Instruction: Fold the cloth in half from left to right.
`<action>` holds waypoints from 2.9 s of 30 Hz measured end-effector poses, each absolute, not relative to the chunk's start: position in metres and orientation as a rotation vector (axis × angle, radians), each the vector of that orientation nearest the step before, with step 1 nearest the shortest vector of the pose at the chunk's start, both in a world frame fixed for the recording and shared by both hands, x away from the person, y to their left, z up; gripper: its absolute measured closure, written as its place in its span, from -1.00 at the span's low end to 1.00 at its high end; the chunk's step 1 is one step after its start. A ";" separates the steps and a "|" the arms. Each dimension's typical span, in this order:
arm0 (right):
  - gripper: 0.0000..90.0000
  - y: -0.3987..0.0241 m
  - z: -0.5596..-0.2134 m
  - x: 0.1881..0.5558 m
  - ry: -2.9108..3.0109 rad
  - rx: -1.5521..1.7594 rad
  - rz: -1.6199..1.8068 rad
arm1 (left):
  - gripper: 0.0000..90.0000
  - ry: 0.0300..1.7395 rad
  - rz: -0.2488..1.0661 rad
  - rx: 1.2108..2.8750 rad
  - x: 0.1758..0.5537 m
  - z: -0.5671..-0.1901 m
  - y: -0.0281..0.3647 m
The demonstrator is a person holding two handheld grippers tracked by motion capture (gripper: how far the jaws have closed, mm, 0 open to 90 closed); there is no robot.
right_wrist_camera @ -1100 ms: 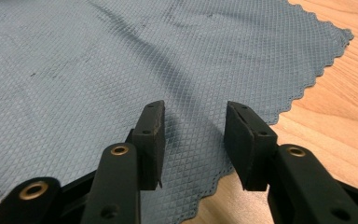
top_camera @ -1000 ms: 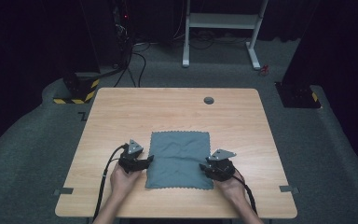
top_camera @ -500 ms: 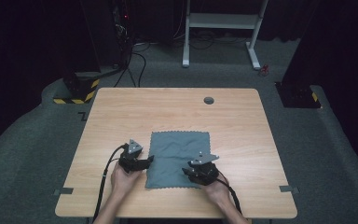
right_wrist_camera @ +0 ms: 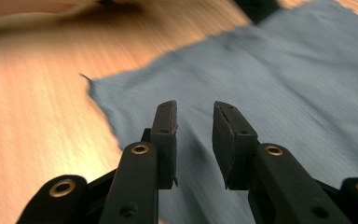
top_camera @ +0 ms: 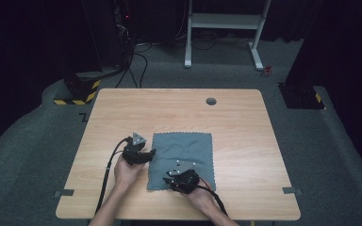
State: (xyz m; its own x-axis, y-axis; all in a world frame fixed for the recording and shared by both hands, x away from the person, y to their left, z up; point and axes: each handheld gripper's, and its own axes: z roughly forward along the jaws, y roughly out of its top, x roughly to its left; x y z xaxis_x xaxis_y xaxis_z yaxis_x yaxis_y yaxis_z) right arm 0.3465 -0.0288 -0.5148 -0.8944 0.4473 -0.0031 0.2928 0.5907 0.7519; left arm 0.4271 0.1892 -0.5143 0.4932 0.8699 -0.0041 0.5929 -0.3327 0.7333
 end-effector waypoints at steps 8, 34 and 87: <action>0.56 0.008 -0.522 0.338 2.683 0.500 1.164 | -0.04 1.270 0.514 2.066 0.453 -0.516 0.182; 0.61 0.024 -0.525 0.317 2.685 0.424 1.170 | 0.18 1.362 0.531 2.056 0.491 -0.514 0.177; 1.00 0.024 -0.502 0.308 2.597 0.401 1.243 | 1.00 1.327 0.439 1.976 0.499 -0.491 0.192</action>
State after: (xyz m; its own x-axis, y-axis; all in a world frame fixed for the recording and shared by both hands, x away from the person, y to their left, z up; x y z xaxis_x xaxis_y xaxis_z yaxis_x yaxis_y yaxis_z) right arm 0.3084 0.0244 -0.5024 -0.9350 0.3426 -0.0914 0.1438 0.6020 0.7854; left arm 0.4986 0.1922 -0.4914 0.4162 0.9035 -0.1026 0.6638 -0.2247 0.7134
